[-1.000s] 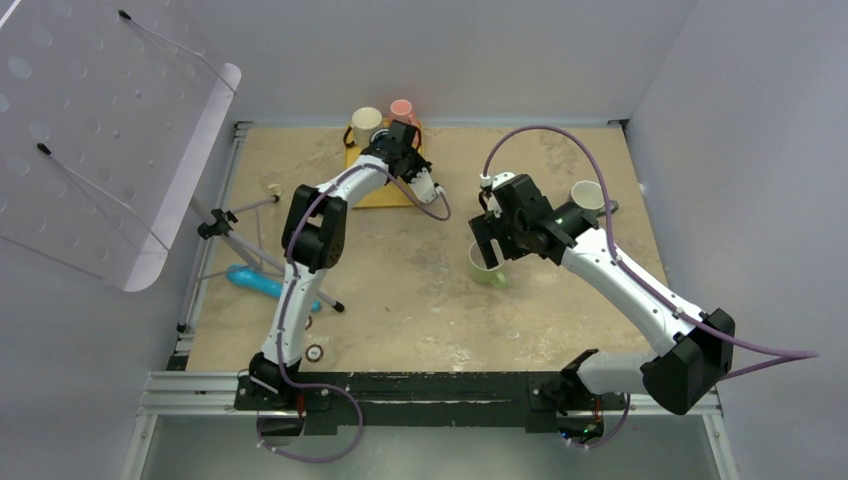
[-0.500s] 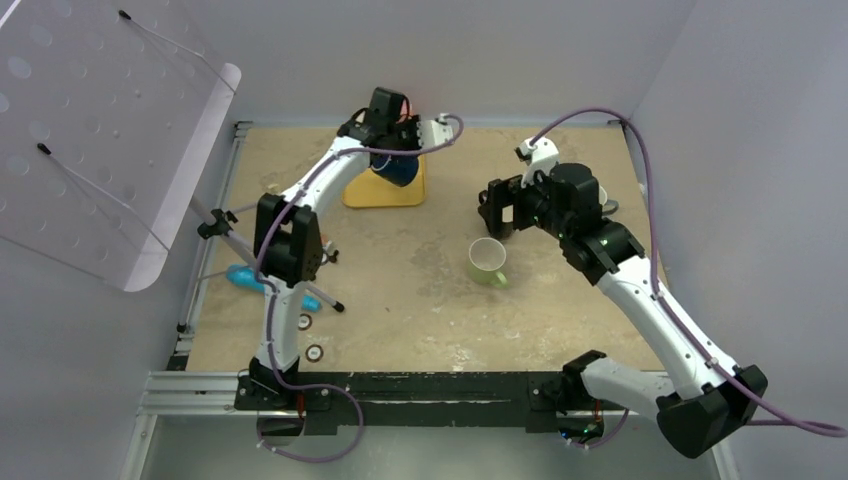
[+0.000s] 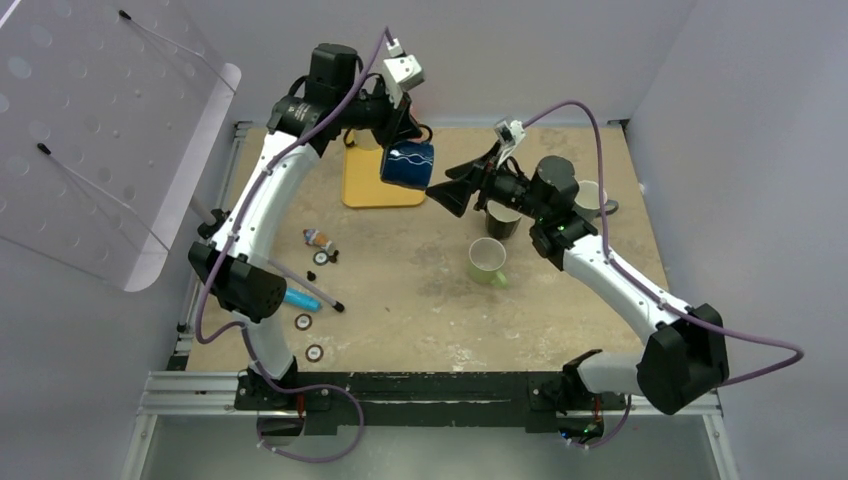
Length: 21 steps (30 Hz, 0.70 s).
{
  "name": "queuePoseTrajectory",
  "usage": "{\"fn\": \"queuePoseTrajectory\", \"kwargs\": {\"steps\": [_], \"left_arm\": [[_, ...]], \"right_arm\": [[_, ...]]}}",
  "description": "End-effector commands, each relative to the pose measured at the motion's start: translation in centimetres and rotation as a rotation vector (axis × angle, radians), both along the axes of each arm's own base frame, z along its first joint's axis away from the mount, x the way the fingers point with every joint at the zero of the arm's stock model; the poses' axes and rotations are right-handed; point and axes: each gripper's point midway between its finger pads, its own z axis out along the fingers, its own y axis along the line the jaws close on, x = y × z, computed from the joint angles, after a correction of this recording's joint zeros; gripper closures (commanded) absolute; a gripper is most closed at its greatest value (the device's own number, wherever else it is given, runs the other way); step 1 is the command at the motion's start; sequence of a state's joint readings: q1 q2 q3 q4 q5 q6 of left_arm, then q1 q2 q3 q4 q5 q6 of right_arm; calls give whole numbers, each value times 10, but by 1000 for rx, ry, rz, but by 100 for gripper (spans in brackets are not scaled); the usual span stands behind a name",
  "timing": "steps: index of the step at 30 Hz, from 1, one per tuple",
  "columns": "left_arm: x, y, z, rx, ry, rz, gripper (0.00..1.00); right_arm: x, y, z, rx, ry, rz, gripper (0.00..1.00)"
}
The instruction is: Turn the mug right side up
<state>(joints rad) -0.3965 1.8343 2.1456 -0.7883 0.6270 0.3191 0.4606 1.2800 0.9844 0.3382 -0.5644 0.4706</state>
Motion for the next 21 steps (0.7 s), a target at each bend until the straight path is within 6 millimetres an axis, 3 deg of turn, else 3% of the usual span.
{"fn": "queuePoseTrajectory", "kwargs": {"steps": [1,6,11,12,14,15,16,17,18,19,21], "left_arm": [[-33,-15,22,-101,82,-88,100],[-51,-24,35,-169,162,-140,100],[-68,-27,47,-214,206,-191,100],[-68,-27,47,-212,205,-194,100],[-71,-27,43,-206,207,-219,100],[-71,-27,38,-195,213,-223,100],[-68,-25,32,-175,210,-204,83],[-63,-21,25,-148,200,-176,41],[-53,-15,18,-107,164,-131,7],[-41,-7,10,-51,108,-80,1],[-18,10,0,31,30,34,0]], "right_arm": [[-35,17,74,209,-189,175,2],[-25,48,65,192,-115,225,14],[-29,49,76,227,-119,238,35],[-29,47,79,228,-134,222,48],[-28,41,85,211,-160,174,96],[-24,37,86,188,-169,135,100],[-18,32,82,143,-168,88,100],[-11,25,75,79,-158,29,100],[-2,15,68,4,-152,-49,100],[6,2,56,-82,-131,-130,100],[17,-31,39,-235,-92,-296,100]]}}
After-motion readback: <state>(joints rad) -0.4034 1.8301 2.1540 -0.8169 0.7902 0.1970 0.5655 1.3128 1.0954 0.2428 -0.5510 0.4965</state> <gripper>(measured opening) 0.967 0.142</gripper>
